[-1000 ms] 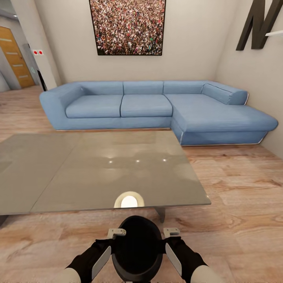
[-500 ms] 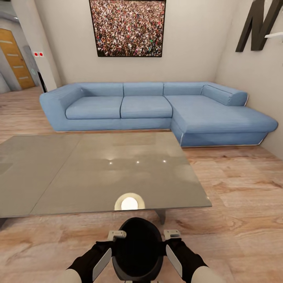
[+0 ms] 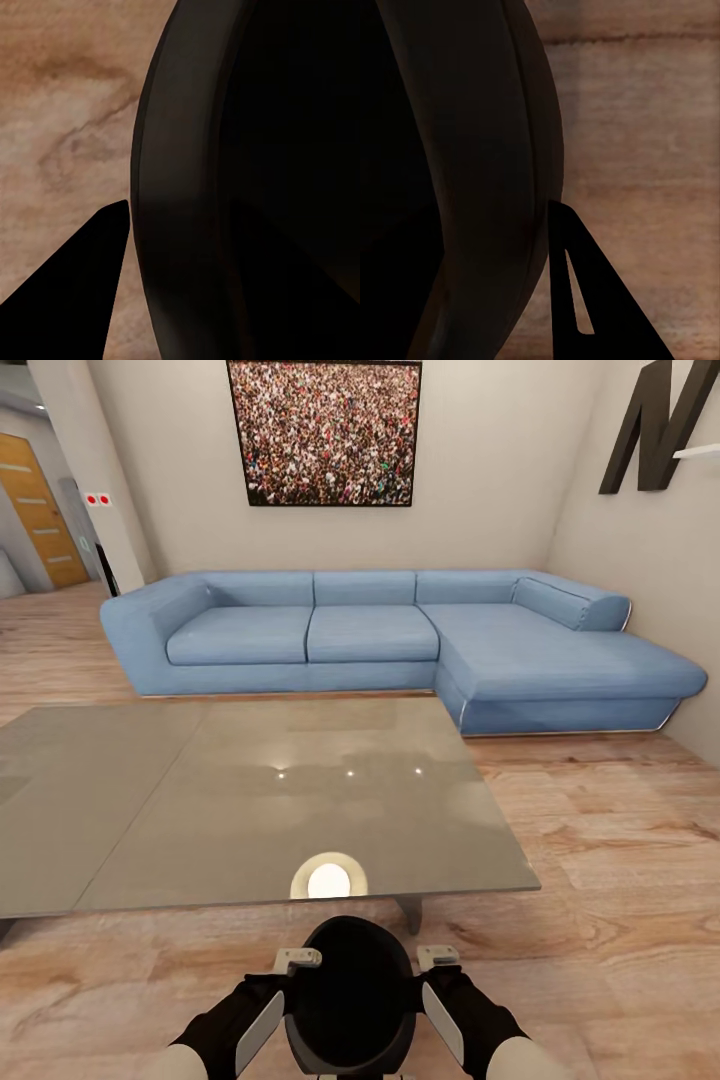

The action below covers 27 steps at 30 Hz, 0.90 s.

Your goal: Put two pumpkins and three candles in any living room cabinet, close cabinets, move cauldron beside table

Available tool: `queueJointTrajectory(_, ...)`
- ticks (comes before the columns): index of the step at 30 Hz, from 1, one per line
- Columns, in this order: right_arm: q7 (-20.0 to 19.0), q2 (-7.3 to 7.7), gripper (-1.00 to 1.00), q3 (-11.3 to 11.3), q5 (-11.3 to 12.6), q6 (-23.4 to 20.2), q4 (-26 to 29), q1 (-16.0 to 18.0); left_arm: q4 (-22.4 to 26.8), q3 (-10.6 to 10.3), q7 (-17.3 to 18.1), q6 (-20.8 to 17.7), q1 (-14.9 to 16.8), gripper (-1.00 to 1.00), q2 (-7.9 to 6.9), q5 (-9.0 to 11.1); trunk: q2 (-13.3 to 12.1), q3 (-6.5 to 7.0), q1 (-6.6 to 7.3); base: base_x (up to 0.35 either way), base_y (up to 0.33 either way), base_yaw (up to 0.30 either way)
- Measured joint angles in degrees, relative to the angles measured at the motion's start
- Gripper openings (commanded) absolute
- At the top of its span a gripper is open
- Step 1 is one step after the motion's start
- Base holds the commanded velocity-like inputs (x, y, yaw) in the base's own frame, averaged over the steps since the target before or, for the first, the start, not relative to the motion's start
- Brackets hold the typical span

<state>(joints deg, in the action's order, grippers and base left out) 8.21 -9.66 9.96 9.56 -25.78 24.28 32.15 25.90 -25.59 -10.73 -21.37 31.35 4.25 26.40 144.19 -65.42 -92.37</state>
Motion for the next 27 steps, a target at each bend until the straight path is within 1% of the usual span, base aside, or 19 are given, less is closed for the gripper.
queueJointTrajectory(2, 0.0, -0.01, -1.0, 0.0, 0.0, 0.0, 0.0, 0.0, 0.0, 0.0, 0.0, 0.0, 0.0, -1.0, -0.01, 0.0, 0.0, 0.0, 0.0, 0.0, 0.0, 0.0)
queueJointTrajectory(3, 0.0, -0.01, -1.0, 0.0, 0.0, 0.0, 0.0, 0.0, 0.0, 0.0, 0.0, 0.0, 0.0, 1.0, -0.01, 0.0, 0.0, 0.0, 0.0, 0.0, 0.0, 0.0)
queueJointTrajectory(4, -0.4, 0.22, -1.0, 1.0, 1.3, -0.3, 1.3, 0.0, 0.2, -0.3, 0.0, 1.3, 0.0, 1.0, -0.64, -0.8, 0.0, -0.01, -0.8, 0.0, 0.0, 0.0)
queueJointTrajectory(5, -0.3, -0.05, 1.0, 0.4, 1.0, -0.3, 1.8, 0.0, 0.1, -0.3, -0.2, 1.3, 0.0, 1.0, -0.64, -1.1, 0.0, 0.0, -1.1, 0.0, 0.0, 0.0)
queueJointTrajectory(6, -0.6, -0.05, 1.0, 0.3, 1.5, 2.1, 0.2, -0.1, 0.1, -0.3, -0.1, 1.3, 0.0, 1.0, -0.62, -1.0, 0.0, -0.01, -1.15, 0.0, 0.0, 0.0)
queueJointTrajectory(27, -0.6, -0.06, 1.0, 0.3, 1.5, 2.2, 0.1, -0.1, 0.1, -0.3, -0.1, 1.3, 0.0, 1.0, -0.6, -0.9, 0.0, -0.01, -1.15, 0.0, 0.0, 0.0)
